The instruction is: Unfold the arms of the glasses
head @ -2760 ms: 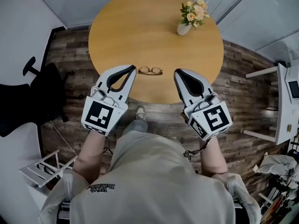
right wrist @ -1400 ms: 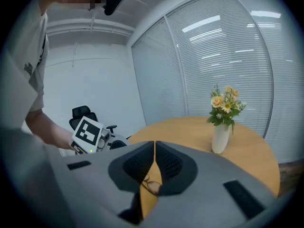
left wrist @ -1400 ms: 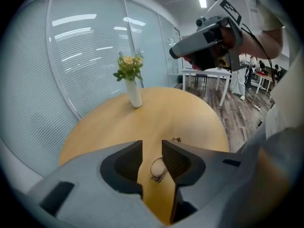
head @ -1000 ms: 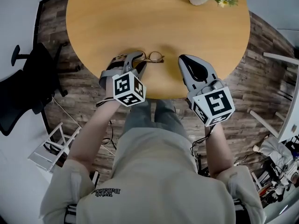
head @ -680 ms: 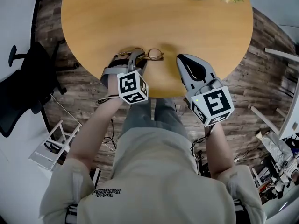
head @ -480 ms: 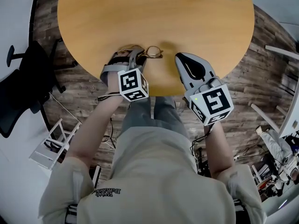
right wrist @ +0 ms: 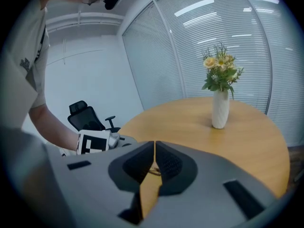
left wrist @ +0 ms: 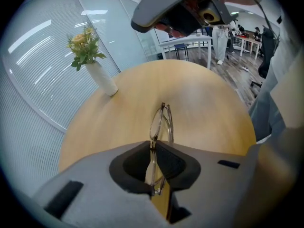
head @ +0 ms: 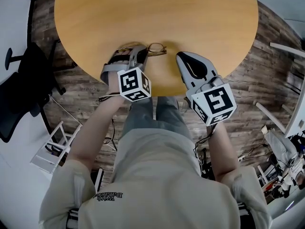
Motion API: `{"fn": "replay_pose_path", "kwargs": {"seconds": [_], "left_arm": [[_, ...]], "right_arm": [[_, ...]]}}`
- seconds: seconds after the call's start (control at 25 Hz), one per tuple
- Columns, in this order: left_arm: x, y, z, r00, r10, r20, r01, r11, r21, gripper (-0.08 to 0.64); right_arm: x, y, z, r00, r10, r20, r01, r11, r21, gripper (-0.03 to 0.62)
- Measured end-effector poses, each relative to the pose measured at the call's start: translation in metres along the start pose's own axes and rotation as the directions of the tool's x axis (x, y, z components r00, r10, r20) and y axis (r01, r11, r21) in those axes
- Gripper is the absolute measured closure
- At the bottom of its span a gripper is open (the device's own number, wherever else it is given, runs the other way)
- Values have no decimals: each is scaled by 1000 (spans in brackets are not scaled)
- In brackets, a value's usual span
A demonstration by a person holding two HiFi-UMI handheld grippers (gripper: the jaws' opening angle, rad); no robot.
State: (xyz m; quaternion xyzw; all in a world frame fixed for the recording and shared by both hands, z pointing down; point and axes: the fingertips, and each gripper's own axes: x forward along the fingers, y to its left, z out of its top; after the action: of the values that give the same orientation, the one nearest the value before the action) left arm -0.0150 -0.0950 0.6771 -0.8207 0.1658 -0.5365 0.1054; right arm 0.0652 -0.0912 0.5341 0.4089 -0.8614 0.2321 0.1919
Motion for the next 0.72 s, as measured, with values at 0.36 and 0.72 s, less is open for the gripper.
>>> {"fn": "replay_pose_path", "kwargs": {"seconds": [0.36, 0.72], "left_arm": [[-30, 25, 20, 996, 52, 68, -48, 997, -62, 514], [-95, 67, 50, 971, 131, 200, -75, 961, -266, 514]], "right_arm": [[-15, 5, 14, 1000, -4, 26, 3, 998, 57, 561], [-39, 16, 62, 987, 0, 163, 4, 1000, -22, 561]]}}
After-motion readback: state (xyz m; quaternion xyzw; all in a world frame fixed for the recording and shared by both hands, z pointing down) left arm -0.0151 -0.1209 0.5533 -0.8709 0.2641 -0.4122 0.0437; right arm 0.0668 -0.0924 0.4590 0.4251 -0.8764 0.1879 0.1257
